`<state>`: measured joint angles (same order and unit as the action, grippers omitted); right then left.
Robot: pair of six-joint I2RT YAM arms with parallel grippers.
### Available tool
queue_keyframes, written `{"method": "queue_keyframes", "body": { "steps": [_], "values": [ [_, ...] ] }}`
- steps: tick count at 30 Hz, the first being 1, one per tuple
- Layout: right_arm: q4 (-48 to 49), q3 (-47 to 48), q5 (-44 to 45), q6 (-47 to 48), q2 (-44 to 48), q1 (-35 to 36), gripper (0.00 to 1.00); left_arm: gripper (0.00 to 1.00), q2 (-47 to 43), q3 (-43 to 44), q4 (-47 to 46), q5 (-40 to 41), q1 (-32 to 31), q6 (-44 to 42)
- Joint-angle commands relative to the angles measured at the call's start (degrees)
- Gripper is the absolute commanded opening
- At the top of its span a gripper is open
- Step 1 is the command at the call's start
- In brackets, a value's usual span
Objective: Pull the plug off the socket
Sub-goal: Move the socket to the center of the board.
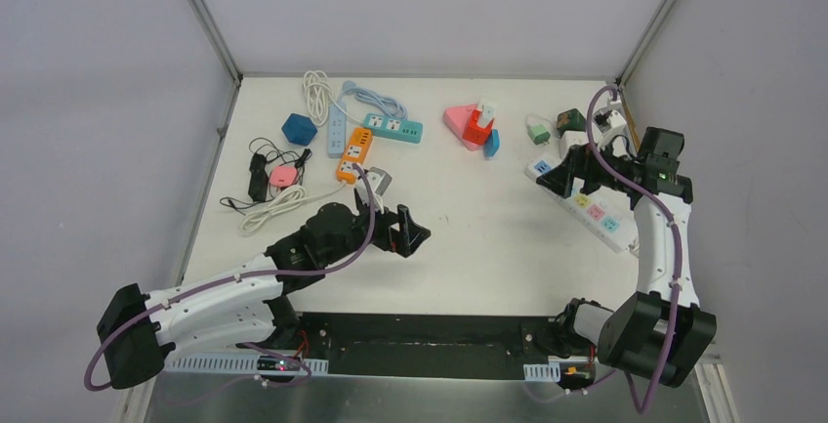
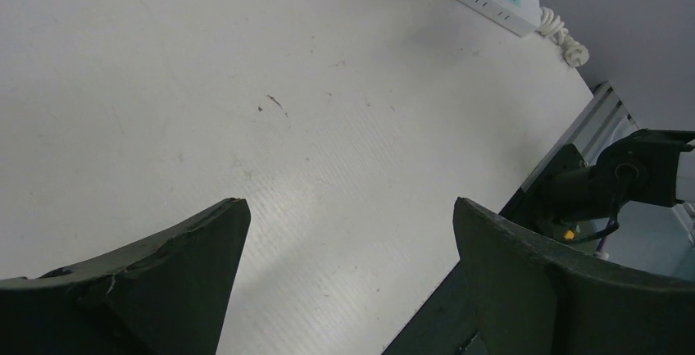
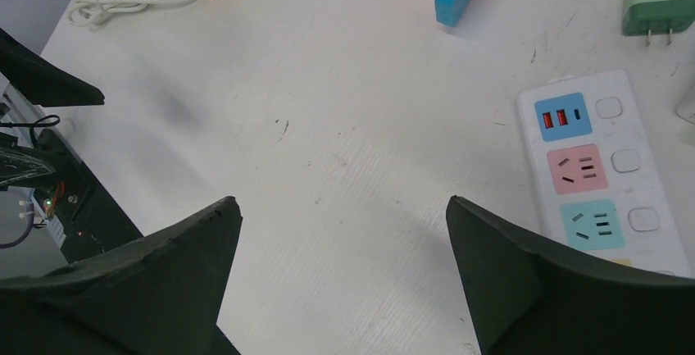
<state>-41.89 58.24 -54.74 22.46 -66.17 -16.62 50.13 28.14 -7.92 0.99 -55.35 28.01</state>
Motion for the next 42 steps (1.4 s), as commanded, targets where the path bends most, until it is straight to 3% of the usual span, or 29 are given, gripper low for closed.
{"method": "queue_keyframes", "body": {
  "steps": [1, 10, 15, 19, 21, 30, 33, 36, 42],
  "values": [
    [4.29, -0.65, -4.58, -3.28, 0.92, -0.16, 1.00, 0.99, -1.07, 4.33, 0.27, -0.38, 1.09, -3.57],
    [5.33, 2.03, -4.61, -9.79, -0.83, -0.55, 1.00, 0.99, -0.80, 7.57, 3.30, -0.85, 2.91, -7.35],
    [-0.03, 4.21, -7.58, -3.24, -4.45, -0.61, 1.00, 0.99, -2.30, 9.26, 4.68, -11.90, 10.51, -6.64],
    [-11.34, 8.36, -9.58, 5.79, -9.58, -0.52, 1.00, 0.99, -0.79, 13.43, 9.62, -18.52, 16.40, -6.47],
    [-11.98, 9.16, -8.56, 6.15, -10.32, -0.44, 1.00, 0.99, 0.37, 15.80, 12.60, -21.34, 19.05, -6.64],
    [2.06, 6.55, 5.54, -1.25, -3.80, 2.98, 1.00, 0.99, 3.08, 23.74, 26.00, -26.01, 30.44, -12.80],
    [6.85, 5.72, 7.18, -8.80, -4.72, 2.91, 1.00, 0.99, 2.90, 25.38, 30.04, -24.55, 31.62, -15.80],
    [4.36, 8.44, 4.11, -6.42, -9.90, 3.70, 1.00, 0.99, 2.38, 26.39, 33.86, -22.42, 31.86, -19.70],
    [5.52, 11.06, 9.22, -6.48, -11.60, 9.58, 1.00, 0.99, 0.89, 24.07, 36.35, -19.43, 32.04, -23.90]
  ]
}}
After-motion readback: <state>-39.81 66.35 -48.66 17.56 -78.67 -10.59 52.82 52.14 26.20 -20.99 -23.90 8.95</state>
